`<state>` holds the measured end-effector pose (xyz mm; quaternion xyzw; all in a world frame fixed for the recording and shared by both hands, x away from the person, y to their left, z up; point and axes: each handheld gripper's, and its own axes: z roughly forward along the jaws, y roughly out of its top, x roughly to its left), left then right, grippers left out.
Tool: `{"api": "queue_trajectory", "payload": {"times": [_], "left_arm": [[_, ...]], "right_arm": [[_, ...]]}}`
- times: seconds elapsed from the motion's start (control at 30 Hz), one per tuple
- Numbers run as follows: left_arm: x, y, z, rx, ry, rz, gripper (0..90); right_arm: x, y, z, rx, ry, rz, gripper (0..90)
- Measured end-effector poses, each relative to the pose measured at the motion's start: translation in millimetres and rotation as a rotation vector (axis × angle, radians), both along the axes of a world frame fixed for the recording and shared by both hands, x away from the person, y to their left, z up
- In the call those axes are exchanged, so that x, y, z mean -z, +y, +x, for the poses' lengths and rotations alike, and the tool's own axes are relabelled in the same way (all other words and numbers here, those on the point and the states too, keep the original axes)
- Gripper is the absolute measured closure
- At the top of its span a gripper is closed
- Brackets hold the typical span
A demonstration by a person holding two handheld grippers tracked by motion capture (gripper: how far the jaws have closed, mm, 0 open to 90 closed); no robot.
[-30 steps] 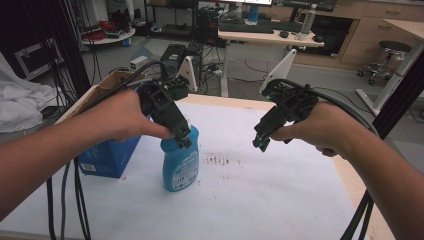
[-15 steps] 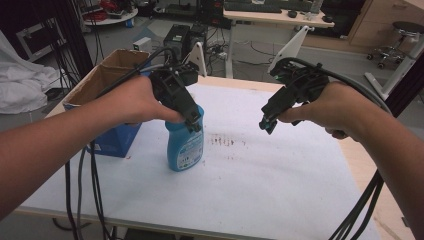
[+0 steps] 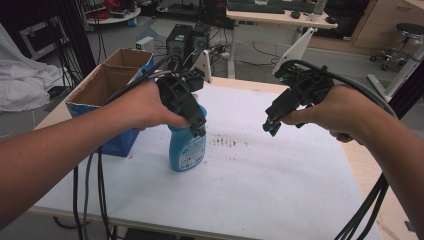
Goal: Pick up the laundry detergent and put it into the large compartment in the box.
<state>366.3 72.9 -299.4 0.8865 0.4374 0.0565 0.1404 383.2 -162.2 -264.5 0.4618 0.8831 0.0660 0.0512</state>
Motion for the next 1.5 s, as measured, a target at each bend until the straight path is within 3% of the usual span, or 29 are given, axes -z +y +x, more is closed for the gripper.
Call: {"api": "queue_trajectory", "payload": {"times": [0.3,0.6,0.9,1.17,1.5], "left_arm": [[5.1,-0.9,-0.7,-0.009,0.003,-0.004,17.2],[8.5,-5.1,-0.8,-0.015,-0.001,0.017,26.3],[10.6,-5.5,0.9,-0.025,-0.008,0.024,28.9],[11.4,-9.1,1.0,-0.015,0.004,0.023,39.7],[11.4,-9.3,0.5,-0.012,0.003,0.016,41.5]], "right_arm": [[1.3,-1.1,0.2,0.010,0.002,0.004,5.0],[0.4,-2.3,0.4,0.013,0.002,0.007,5.0],[1.3,-4.3,1.5,0.020,0.003,0.009,5.0],[1.5,-6.7,2.1,0.018,0.000,0.011,5.0],[3.3,-7.8,2.8,0.020,0.003,0.014,5.1]]}}
